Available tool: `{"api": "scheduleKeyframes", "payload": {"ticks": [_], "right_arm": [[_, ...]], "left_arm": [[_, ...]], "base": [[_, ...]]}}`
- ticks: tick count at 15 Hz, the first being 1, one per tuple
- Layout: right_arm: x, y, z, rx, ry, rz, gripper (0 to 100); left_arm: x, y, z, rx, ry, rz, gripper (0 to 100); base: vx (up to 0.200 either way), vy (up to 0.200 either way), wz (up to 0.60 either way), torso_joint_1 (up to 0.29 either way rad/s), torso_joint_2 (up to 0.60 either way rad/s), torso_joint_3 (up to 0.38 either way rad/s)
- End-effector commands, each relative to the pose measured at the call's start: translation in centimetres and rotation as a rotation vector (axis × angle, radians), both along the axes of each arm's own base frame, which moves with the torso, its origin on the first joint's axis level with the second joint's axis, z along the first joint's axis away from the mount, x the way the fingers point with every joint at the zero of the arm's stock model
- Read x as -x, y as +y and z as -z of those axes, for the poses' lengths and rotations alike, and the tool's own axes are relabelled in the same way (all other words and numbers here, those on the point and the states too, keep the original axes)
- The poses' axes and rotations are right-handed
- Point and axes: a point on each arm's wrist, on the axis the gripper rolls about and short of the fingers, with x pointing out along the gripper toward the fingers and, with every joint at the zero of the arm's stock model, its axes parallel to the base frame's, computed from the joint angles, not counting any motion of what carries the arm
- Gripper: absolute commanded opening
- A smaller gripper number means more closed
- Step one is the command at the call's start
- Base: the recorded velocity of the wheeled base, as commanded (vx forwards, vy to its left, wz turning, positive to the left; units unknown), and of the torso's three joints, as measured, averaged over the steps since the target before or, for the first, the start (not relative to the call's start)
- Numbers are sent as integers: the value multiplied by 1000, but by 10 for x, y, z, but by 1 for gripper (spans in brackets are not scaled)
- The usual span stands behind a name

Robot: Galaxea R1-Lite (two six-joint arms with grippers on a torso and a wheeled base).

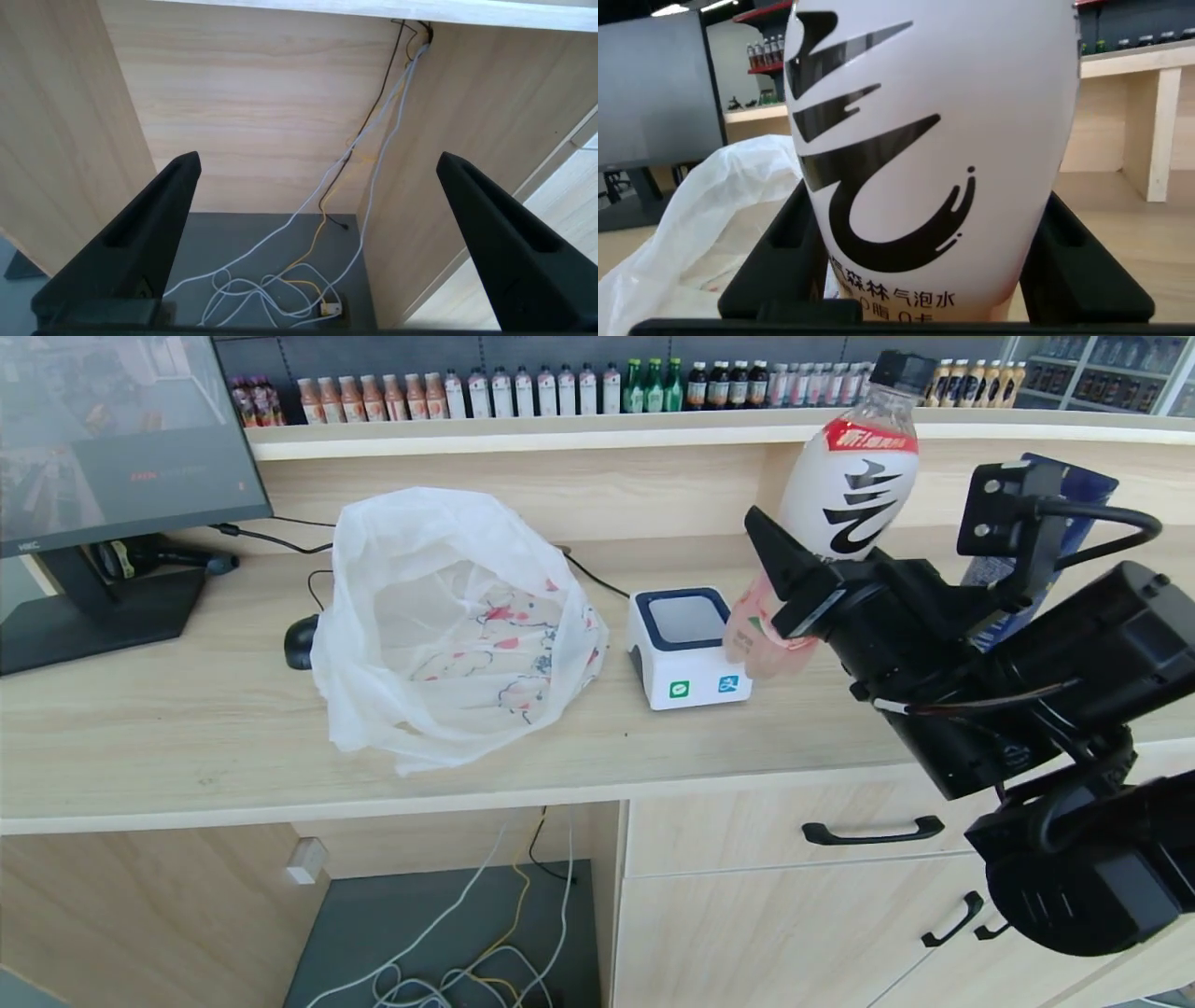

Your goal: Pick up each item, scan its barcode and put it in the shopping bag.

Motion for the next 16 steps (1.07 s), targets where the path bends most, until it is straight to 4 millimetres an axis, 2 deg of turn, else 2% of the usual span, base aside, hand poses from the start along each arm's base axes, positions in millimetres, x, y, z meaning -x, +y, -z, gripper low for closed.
{"api": "scheduleKeyframes", "payload": {"ticks": [1, 4, 6, 11, 16], "right_arm": [[-15, 11, -22, -66, -7, -50, 0], [-29, 21, -38, -140, 23, -103, 0], [-32, 23, -38, -160, 54, -125, 0], [-32, 41, -59, -263, 118, -220, 0], [-36, 48, -71, -461, 258, -200, 0]], "left_arm": [[0, 0, 0, 2, 0, -1, 100], [0, 0, 0, 2, 0, -1, 100], [0, 0, 0, 0, 0, -1, 100], [0, 0, 0, 0, 0, -1, 100], [0, 0, 0, 0, 0, -1, 100]], "base": [[0, 0, 0, 0, 0, 0], [0, 0, 0, 0, 0, 0], [0, 0, 0, 0, 0, 0], [0, 0, 0, 0, 0, 0], [0, 0, 0, 0, 0, 0]]}}
